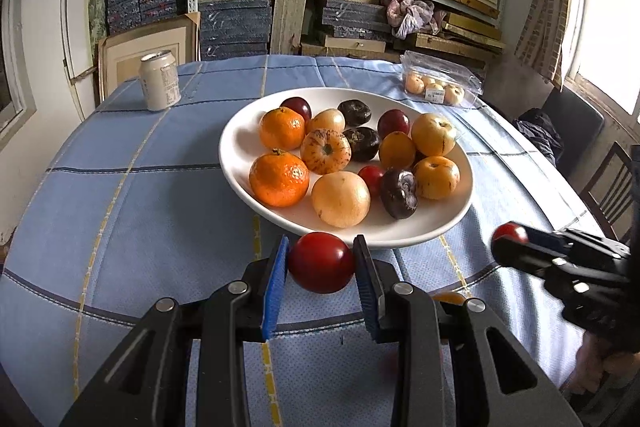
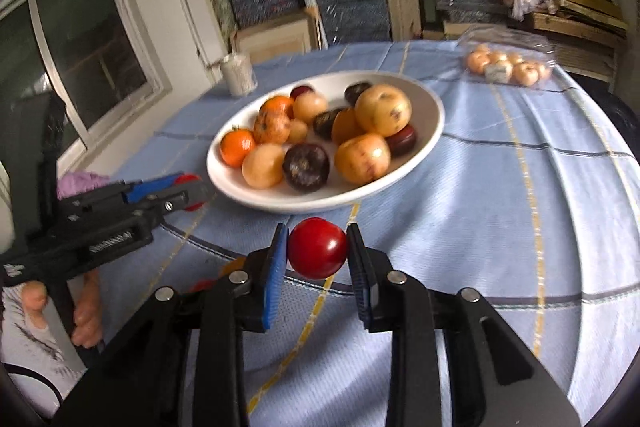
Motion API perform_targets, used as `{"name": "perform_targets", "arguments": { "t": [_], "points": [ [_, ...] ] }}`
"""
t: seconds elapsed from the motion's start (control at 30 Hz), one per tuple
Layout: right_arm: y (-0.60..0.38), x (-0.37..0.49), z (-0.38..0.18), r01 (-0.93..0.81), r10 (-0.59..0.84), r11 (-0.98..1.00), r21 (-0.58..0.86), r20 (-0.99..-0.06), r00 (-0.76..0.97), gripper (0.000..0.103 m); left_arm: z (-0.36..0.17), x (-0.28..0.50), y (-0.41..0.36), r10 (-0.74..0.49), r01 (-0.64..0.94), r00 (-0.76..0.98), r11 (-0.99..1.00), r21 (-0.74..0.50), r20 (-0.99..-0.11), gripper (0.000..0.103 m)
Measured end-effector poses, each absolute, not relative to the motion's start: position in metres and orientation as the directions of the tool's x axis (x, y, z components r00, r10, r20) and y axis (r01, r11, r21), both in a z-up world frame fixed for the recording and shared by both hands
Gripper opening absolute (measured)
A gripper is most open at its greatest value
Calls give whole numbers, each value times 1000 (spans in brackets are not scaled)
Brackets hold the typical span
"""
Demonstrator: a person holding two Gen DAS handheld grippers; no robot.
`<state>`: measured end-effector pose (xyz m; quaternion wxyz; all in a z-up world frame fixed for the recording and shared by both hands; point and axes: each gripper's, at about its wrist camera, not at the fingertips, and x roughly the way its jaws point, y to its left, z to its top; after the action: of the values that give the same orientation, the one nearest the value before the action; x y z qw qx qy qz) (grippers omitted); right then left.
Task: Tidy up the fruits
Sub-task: 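Grasp the red tomato with the left gripper while the right grasps another red tomato, then carry both red tomatoes over the plate and release them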
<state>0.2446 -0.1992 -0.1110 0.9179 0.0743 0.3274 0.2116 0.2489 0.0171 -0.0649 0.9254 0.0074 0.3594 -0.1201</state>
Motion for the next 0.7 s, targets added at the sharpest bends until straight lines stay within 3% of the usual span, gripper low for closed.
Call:
{"name": "perform_targets", "arguments": {
  "t": [0.27,0.7],
  "points": [
    [-216,228,-96,-328,442,896,299,-522,730,29,-55,237,3,-126,182,752,983,21,-647,33],
    [-203,246,-47,-368,441,897,244,-463,769,29,-21,264,-11,-127,190,786,981,40,-605,33]
  ]
}}
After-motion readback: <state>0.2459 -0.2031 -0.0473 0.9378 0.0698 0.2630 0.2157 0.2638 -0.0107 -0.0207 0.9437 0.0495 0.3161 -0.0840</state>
